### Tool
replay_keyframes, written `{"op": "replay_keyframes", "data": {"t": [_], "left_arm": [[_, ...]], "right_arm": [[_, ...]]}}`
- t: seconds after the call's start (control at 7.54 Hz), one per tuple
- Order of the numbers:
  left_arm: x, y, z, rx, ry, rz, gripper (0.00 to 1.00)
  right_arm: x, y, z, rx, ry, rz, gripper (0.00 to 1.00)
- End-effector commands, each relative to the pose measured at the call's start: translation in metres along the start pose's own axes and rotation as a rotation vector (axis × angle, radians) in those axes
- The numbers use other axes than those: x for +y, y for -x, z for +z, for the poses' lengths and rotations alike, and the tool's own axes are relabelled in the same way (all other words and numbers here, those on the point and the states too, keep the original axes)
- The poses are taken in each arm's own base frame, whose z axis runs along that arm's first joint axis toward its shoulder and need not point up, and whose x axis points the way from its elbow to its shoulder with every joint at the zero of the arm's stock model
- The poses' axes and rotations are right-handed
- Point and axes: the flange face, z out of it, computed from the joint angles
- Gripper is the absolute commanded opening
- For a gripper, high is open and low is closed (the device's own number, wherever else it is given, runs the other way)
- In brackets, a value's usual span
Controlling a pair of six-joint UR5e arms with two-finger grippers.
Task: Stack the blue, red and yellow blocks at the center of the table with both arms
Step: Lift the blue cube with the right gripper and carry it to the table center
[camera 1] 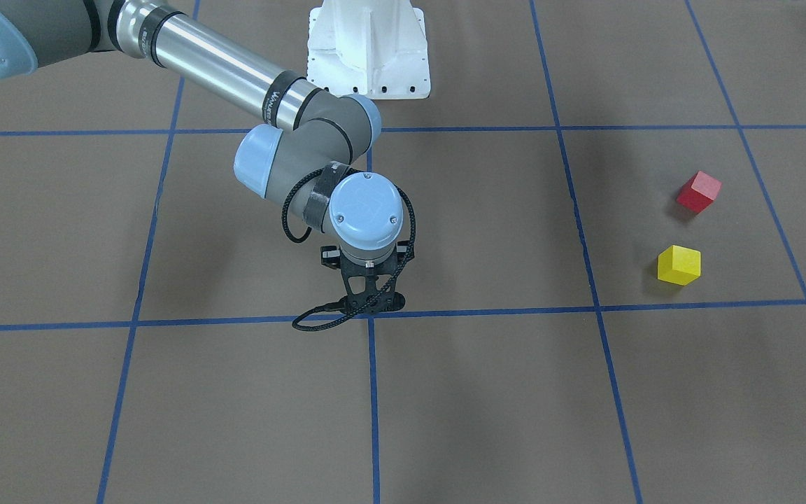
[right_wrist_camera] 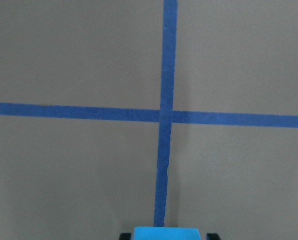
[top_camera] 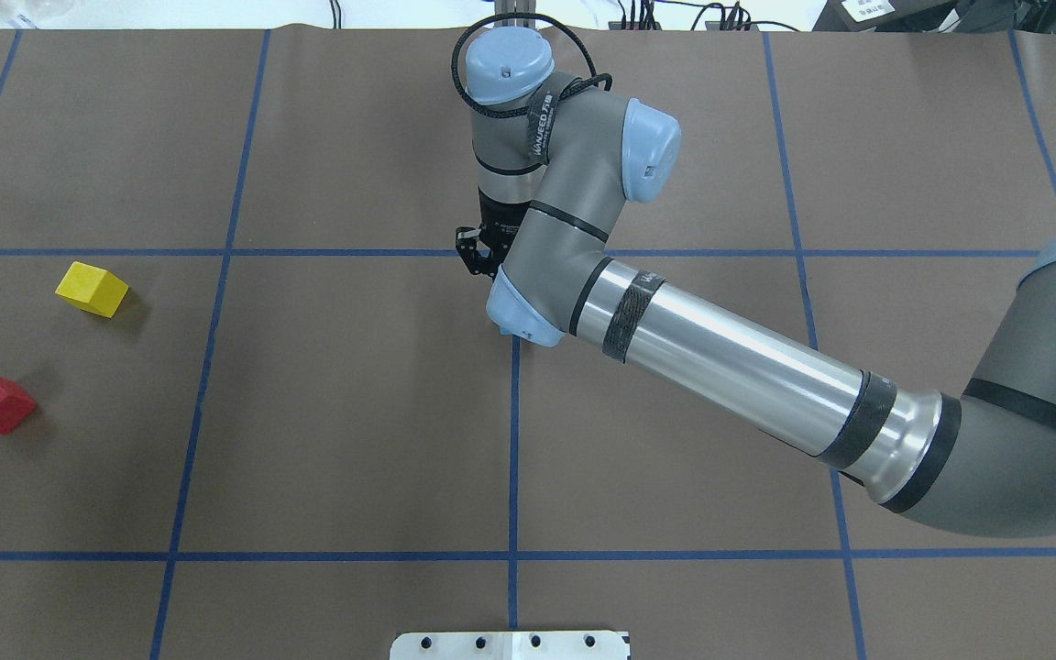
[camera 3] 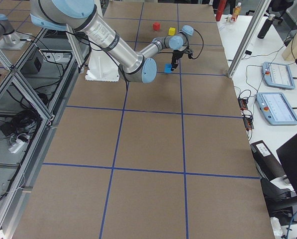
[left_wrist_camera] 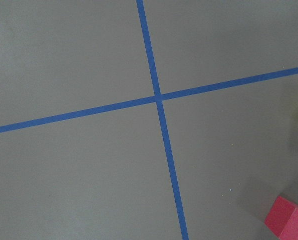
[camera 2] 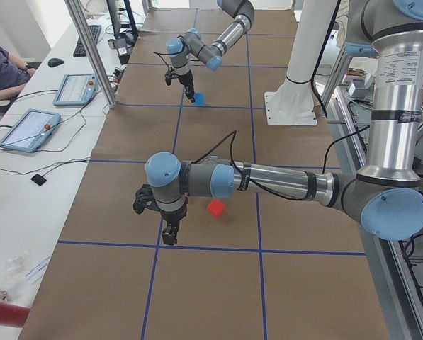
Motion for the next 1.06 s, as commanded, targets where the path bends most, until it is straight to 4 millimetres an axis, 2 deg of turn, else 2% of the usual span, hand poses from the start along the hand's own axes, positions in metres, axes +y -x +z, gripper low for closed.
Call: {"op": "replay_keyframes", "data": {"t": [0.0, 0.13, 0.27, 0.4, 0.8, 0.93], "left_arm": [[0.0, -0.001, -0.001, 0.0, -0.001, 0.001, 1.0], [0.0, -0.001, 0.0, 0.0, 0.001, 0.0, 1.0], [0.0, 0.0, 0.001, 0.0, 0.002, 0.0, 1.0], [0.0, 0.0, 0.001, 0.0, 0.001, -0.003, 1.0], [-0.001, -0.002, -0.002, -0.001, -0.006, 0.004, 1.0], [-0.004, -0.005, -0.005, -0.003, -0.01, 0.005, 1.0]], "right_arm": [[0.004, 0.007, 0.007, 0.01, -0.018, 0.026, 0.0], [0.005, 0.009, 0.009, 0.007, -0.034, 0.032, 0.0], [0.007, 0.01, 0.013, 0.008, -0.031, 0.038, 0.34], [0.009, 0.011, 0.016, 0.016, -0.037, 0.037, 0.98], [0.008, 0.011, 0.01, 0.012, -0.047, 0.038, 0.99], [0.002, 0.007, -0.013, -0.01, -0.069, 0.042, 0.99]]}}
